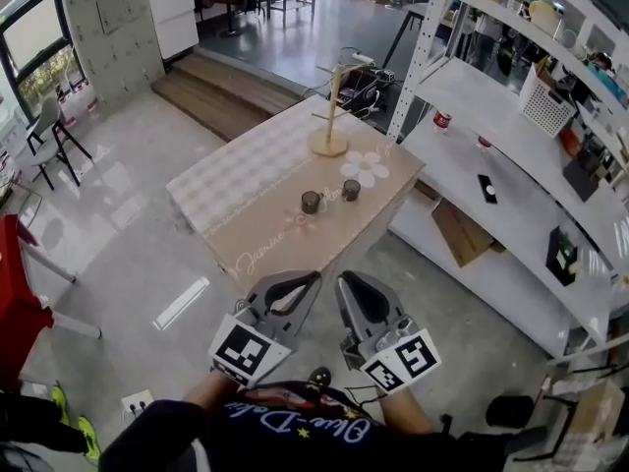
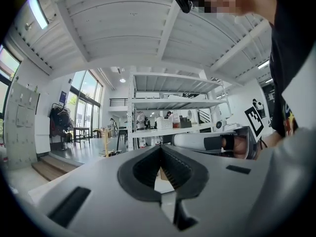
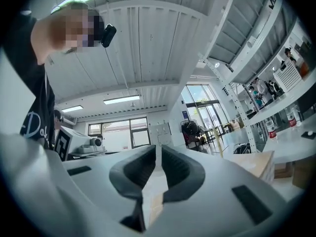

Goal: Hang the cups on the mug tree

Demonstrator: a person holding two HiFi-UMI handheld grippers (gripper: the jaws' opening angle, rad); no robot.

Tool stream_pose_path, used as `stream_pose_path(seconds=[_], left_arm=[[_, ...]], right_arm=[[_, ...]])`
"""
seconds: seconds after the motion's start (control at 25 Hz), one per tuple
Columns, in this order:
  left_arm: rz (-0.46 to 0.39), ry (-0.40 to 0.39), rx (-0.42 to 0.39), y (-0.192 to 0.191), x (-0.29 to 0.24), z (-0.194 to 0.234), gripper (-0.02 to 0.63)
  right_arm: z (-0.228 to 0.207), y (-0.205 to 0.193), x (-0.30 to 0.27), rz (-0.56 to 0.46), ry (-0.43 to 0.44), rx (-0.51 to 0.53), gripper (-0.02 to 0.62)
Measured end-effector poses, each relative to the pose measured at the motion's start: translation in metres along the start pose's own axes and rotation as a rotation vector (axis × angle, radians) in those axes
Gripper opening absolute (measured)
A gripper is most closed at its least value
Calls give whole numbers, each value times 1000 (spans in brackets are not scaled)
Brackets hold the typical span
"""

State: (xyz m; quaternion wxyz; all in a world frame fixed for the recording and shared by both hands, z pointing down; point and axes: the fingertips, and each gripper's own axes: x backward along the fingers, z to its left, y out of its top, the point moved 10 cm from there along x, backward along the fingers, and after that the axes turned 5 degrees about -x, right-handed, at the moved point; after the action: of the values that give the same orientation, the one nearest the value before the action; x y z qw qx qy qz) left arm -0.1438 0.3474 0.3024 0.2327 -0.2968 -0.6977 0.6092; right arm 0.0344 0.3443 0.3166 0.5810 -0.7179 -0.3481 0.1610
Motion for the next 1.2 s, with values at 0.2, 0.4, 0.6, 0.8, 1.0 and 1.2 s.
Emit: stream_pose_path(seconds=[0.2, 0.4, 0.6, 0.8, 1.0, 1.2], left_arm=[[18, 38, 8, -1, -12, -7, -2], [22, 68, 3, -1, -22, -18, -2], [40, 81, 5, -4, -29, -28, -2], [54, 78, 5, -9, -32, -31, -2], [54, 56, 29, -16, -40, -22, -2], [32, 16, 20, -18, -73, -12, -2]], right_arm=[[-17, 3, 3, 7, 31, -18, 31], [-30, 4, 13, 12, 50, -39, 31], [-41, 3, 26, 13, 39, -62, 29], [-49, -1, 31, 8, 18, -91, 26], [-53, -3, 31, 35, -16, -83, 26], [-77, 6, 30, 30, -72, -58, 26]])
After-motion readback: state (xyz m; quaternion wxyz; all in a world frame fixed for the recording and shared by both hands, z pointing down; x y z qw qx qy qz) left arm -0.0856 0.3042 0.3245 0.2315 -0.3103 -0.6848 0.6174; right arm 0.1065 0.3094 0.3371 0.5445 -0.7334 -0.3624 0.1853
